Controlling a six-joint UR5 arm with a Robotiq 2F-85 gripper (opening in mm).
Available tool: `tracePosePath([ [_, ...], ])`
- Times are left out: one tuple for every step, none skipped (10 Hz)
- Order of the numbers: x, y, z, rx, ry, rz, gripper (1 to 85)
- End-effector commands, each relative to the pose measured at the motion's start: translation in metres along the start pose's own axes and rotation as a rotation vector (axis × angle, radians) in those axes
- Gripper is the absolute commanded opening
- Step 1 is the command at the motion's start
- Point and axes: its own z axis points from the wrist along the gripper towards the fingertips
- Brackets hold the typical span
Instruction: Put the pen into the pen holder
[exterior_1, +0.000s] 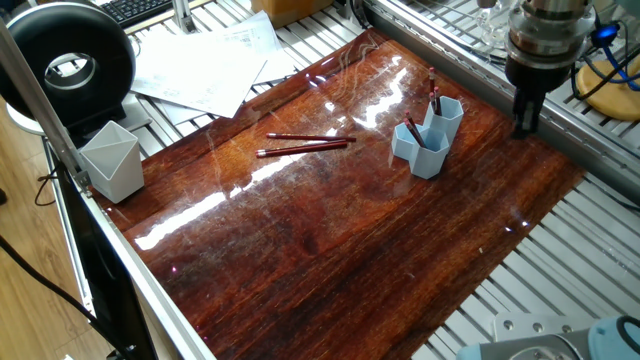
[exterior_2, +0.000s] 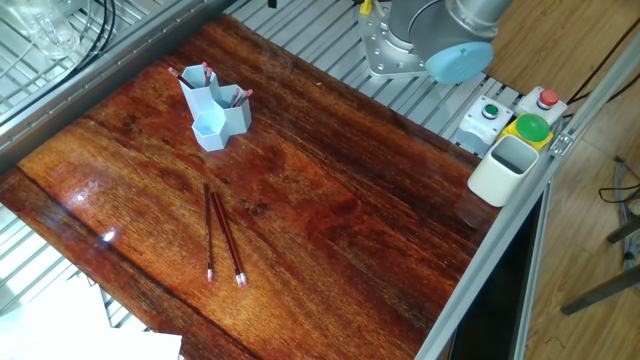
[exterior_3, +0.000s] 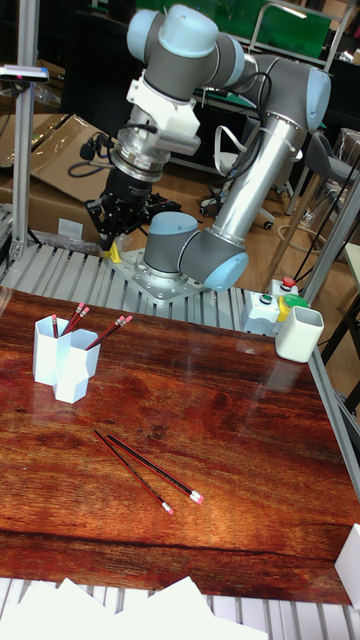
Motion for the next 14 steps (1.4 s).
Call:
tracePosePath([
  [0.008,0.01,-0.002,-0.038,0.03,0.01,1.0],
  [0.009,0.009,-0.001,-0.032,0.033,0.005,1.0],
  [0.004,0.005,-0.001,-0.018,0.017,0.001,1.0],
  [-0.005,0.002,-0.001,-0.006,-0.021,0.016,1.0],
  [-0.012,0.006,-0.002,-0.022,-0.047,0.03,1.0],
  [-0.015,0.007,-0.002,-0.028,-0.056,0.044,1.0],
  [-0.014,0.007,-0.002,-0.028,-0.052,0.052,1.0],
  [-0.015,0.006,-0.002,-0.025,-0.058,0.052,1.0],
  [-0.025,0.004,-0.002,-0.023,-0.065,0.052,1.0],
  [-0.043,-0.004,-0.008,-0.006,-0.051,0.045,1.0],
  [-0.065,-0.001,-0.021,-0.023,-0.02,0.04,1.0],
  [-0.086,0.002,-0.033,-0.032,0.012,0.04,1.0],
  [-0.113,0.005,-0.037,-0.029,0.019,0.044,1.0],
  [-0.142,0.01,-0.039,-0.022,0.009,0.044,1.0],
])
